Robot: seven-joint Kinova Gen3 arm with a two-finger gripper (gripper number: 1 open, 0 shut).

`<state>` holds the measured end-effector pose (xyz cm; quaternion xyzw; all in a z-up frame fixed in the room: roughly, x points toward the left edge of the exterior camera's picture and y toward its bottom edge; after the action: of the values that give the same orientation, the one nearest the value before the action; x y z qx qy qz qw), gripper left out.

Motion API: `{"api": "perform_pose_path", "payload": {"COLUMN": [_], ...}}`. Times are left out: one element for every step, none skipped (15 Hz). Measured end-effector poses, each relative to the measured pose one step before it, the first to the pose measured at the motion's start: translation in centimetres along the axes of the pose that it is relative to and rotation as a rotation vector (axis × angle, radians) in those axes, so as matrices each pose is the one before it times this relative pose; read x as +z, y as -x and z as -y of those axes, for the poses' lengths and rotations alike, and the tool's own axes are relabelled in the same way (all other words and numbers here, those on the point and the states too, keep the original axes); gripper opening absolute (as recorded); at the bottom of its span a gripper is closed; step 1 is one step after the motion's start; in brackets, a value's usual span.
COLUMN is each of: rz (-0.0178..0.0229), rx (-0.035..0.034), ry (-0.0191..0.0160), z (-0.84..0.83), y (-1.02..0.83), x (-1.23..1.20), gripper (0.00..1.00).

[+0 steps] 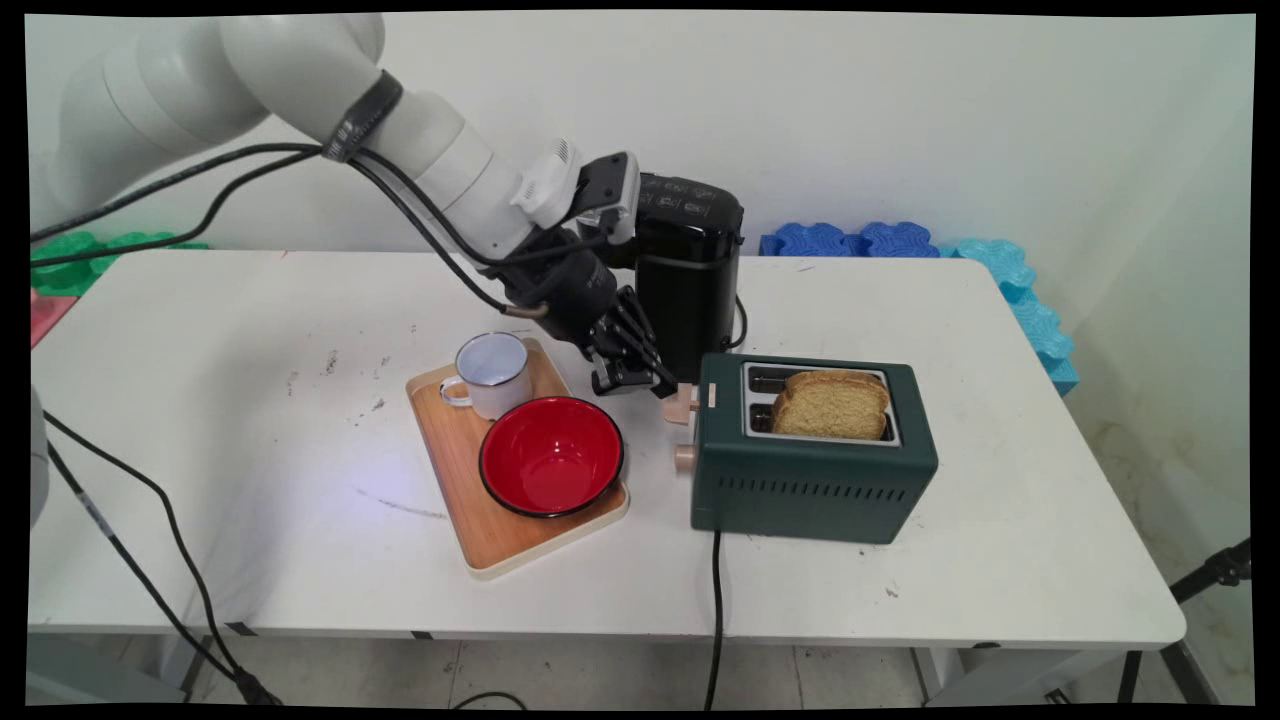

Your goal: Press the toaster switch

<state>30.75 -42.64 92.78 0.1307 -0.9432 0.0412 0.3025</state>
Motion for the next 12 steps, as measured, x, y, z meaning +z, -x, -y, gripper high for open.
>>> {"api": "perform_pose_path", "payload": {"rz": [0.00073,0.0004,-0.00009,0.00024,0.00037,0.00021,0.00015,0.00033,0.0005,0.00061,0.00071,0.00096], "rx": [0.0019,0.00218,0.00138,0.00084,0.00072,-0.00005,0.00038,0.00012,0.00021,-0.00005,0.00018,0.0003], "ry": [-0.00232,-0.00179,-0.00116,-0.00068,-0.00046,-0.00073,0.00006,0.00053,0.00038,0.00018,-0.00006,-0.00027], "z": [0.054,0.04,0.033,0.02,0.007,0.005,-0.011,-0.011,-0.02,-0.01,0.007,0.012], "y": [0.084,0.051,0.035,0.044,0.028,0.04,0.015,0.02,0.025,0.039,0.027,0.043], "x": [0.243,0.251,0.217,0.247,0.245,0.19,0.142,0.21,0.237,0.223,0.226,0.189], "gripper": [0.0,0.0,0.0,0.0,0.0,0.0,0.0,0.0,0.0,0.0,0.0,0.0]}}
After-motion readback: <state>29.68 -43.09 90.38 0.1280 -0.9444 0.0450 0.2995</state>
